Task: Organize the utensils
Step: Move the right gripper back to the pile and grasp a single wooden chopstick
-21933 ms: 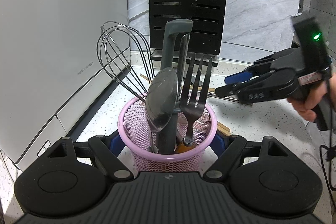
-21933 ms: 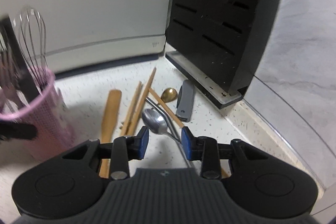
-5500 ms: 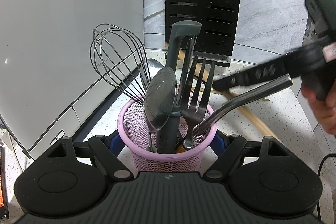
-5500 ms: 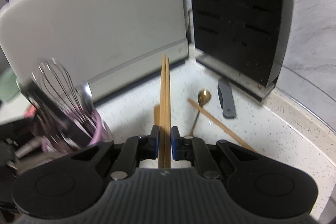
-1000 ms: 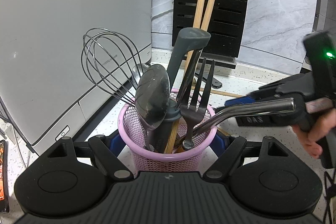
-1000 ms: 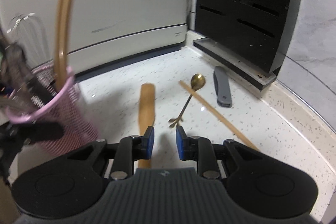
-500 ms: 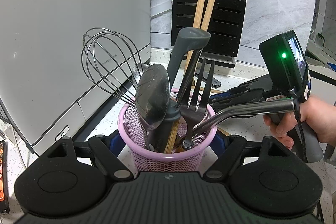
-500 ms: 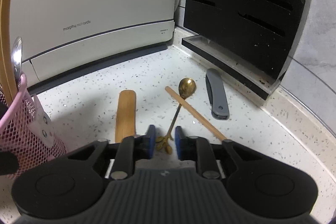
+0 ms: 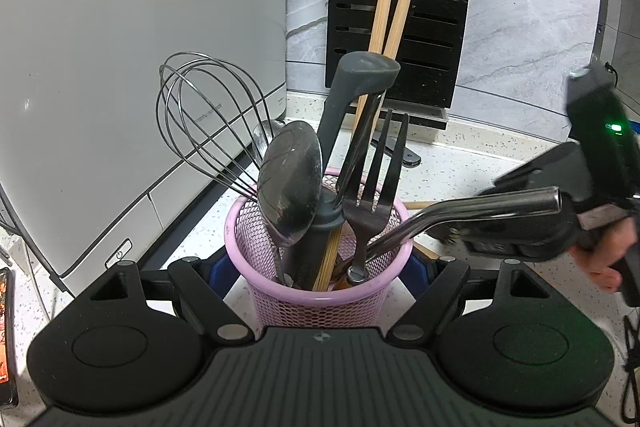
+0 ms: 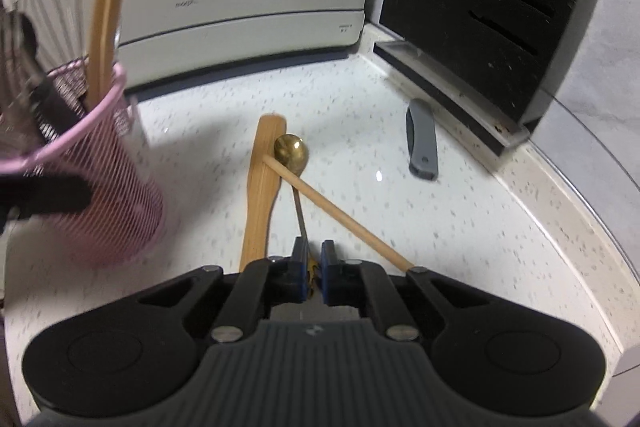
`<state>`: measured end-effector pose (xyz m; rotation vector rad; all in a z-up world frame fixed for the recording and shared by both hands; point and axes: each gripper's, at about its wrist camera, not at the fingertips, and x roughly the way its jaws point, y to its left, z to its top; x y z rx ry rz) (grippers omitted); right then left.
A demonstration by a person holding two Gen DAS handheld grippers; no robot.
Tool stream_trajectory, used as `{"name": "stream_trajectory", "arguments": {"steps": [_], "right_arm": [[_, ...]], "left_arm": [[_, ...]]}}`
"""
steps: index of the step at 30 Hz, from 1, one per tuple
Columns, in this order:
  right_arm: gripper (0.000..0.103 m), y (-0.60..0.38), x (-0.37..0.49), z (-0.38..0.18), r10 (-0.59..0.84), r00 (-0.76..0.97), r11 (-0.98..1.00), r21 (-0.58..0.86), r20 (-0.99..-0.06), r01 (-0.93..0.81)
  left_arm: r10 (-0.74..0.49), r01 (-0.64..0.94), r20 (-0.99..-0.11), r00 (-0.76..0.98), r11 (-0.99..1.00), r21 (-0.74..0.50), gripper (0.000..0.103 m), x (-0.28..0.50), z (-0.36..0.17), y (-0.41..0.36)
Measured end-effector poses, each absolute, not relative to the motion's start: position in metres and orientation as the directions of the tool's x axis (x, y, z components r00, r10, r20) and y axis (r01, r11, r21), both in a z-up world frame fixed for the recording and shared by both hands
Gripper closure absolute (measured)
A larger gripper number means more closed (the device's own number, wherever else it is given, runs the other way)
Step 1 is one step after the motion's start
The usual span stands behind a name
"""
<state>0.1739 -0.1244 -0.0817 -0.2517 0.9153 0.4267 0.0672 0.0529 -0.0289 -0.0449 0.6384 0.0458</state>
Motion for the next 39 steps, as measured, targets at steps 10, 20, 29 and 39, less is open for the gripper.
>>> {"name": "stream_trajectory", "arguments": {"steps": [10, 20, 29, 39], "right_arm": [[0.102, -0.148, 0.143, -0.073, 0.299, 0.445, 0.833, 0.003, -0.844, -0.553], [0.098, -0.148, 0.127, -0.064, 0.33, 0.409, 0.783, 0.005, -0.851, -0.622], [0.07, -0.139, 0.134, -0.056, 0.326, 0.495, 0.764, -0.084, -0.806, -0.64], [0.072, -0.135, 0.158, -0.073, 0.341, 0.468, 0.779, -0.033, -0.816, -0.626]], "left_arm": [[0.034, -0.06, -0.595, 0.803, 0.998, -0.023, 0.01, 0.066, -0.029, 0.05], [0.041, -0.061, -0.596, 0.802, 0.998, -0.014, 0.01, 0.068, -0.029, 0.048], [0.035, -0.055, -0.596, 0.802, 0.998, -0.016, 0.01, 0.068, -0.029, 0.048], [0.028, -0.049, -0.596, 0.803, 0.999, -0.018, 0.01, 0.067, -0.03, 0.05]]}}
